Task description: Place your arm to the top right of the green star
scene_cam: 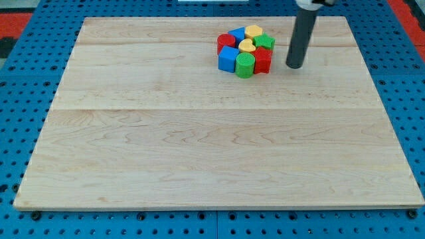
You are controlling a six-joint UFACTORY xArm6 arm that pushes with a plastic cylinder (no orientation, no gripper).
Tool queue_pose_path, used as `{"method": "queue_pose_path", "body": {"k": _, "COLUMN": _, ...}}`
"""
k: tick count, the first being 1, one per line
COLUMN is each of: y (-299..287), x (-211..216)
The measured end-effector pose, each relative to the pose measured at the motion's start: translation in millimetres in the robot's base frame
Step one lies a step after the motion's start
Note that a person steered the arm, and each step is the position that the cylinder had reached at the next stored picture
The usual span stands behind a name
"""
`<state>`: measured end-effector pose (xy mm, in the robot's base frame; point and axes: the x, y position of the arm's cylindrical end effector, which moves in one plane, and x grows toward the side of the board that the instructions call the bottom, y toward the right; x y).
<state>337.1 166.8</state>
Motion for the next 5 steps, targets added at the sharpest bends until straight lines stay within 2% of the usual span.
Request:
{"method": "queue_pose_path", "body": {"k": 3, "y": 28, "x": -53}}
{"method": "queue_pose_path", "body": {"k": 4, "y": 5, "x": -74}}
{"method": "queue_pose_path", "body": {"k": 5, "y": -51, "x": -93}}
